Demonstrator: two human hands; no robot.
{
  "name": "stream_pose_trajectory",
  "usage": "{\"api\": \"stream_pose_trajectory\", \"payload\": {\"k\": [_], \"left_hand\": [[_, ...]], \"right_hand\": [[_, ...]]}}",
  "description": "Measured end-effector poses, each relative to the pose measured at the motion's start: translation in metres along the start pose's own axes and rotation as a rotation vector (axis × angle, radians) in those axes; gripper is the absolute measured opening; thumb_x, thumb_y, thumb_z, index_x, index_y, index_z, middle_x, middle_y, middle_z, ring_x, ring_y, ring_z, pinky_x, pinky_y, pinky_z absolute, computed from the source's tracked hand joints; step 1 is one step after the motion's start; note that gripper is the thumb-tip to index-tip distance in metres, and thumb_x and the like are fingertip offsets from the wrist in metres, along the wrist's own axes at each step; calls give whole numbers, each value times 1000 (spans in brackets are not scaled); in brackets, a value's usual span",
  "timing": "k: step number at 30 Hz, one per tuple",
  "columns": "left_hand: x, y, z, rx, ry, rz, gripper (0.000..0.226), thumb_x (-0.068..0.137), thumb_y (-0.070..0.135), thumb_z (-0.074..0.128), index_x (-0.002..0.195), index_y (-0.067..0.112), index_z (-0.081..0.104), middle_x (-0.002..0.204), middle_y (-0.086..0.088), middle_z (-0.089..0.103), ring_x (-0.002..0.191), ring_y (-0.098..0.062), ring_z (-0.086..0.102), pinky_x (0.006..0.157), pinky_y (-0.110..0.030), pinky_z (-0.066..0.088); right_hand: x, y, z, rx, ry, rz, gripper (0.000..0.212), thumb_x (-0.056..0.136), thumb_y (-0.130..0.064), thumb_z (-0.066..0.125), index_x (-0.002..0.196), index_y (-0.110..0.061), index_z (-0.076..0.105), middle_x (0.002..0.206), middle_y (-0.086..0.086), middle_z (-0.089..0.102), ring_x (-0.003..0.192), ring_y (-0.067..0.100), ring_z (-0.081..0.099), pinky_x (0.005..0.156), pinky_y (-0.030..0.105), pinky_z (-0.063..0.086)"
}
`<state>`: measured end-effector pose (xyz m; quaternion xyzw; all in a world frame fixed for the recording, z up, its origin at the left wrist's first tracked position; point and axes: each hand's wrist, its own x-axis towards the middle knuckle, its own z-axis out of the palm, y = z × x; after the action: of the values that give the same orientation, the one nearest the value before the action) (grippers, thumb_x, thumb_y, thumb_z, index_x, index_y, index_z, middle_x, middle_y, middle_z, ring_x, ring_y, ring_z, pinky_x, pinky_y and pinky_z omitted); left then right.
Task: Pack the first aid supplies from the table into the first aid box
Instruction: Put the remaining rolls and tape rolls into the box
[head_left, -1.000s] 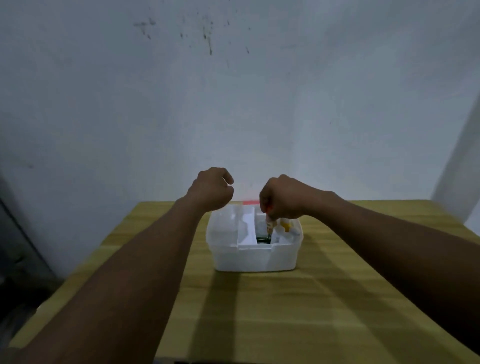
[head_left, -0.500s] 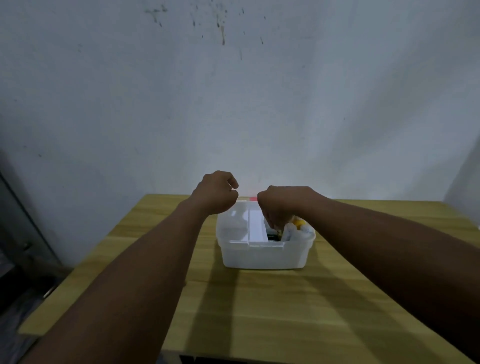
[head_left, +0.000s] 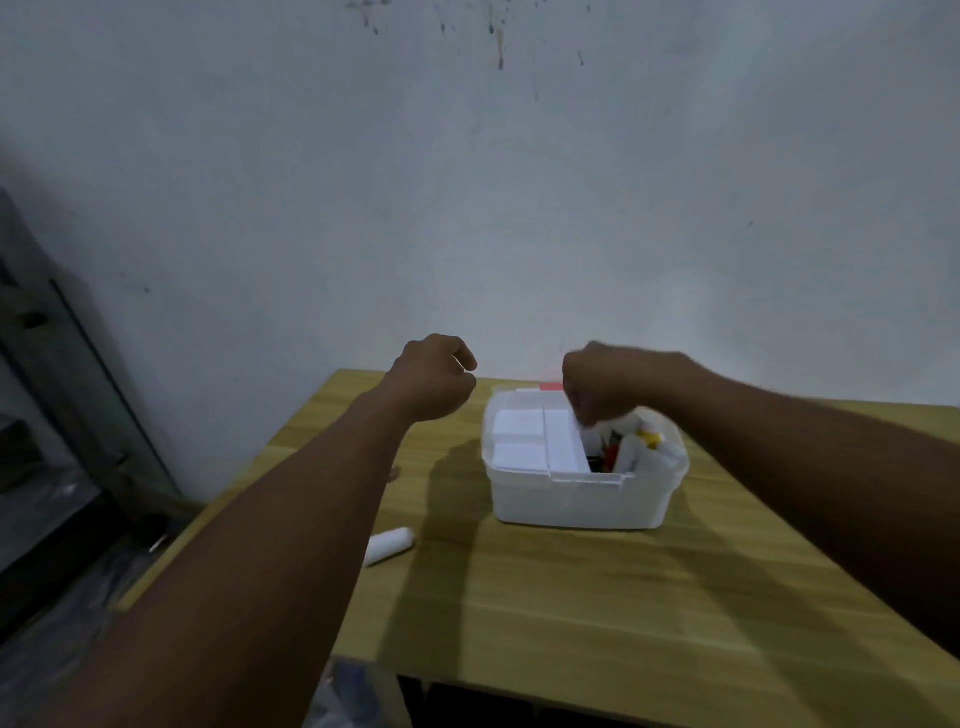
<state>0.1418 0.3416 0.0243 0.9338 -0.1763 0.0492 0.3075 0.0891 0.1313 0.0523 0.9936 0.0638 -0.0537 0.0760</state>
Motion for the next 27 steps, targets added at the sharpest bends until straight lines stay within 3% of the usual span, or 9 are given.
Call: {"api": "stream_pose_trajectory", "payload": {"k": [5,10,16,22,27], "left_hand": [[-26,-48,-44,34,47,-118,23,86,15,59,107,19,68,106,-2,66,94,-18,63,78,-31,52],[-61,-97,-60,82,19,-237,27,84,16,65,111,20,67,108,-4,67,95,-18,63,78,-31,54],[-84,-134,-48,157,-85,-282,32,79,32,75,110,25,68,118,-3,67,100,-16,61,88,-34,53],[-89,-136,-32,136,-253,-234,60,54,59,88,103,28,72,116,4,58,109,-17,56,84,-32,48],[-93,-132,-15,251,-366,-207,71,39,74,82,98,36,74,118,4,52,107,-18,52,92,-40,52]], "right_hand": [[11,-56,-40,213,192,-156,15,85,-13,59,90,-10,73,96,7,72,88,24,66,77,35,57],[33,-137,-9,336,107,-269,18,88,-13,60,101,-11,71,105,8,69,94,23,64,76,31,53],[76,-170,22,359,101,-251,27,90,-25,65,112,-10,69,116,11,66,104,27,61,88,40,54],[118,-179,37,364,19,-295,25,87,-25,68,110,-16,70,117,4,65,101,21,60,83,34,54],[138,-182,48,280,-180,-352,13,75,-37,71,88,-32,70,117,-1,68,105,23,66,87,47,58]]}}
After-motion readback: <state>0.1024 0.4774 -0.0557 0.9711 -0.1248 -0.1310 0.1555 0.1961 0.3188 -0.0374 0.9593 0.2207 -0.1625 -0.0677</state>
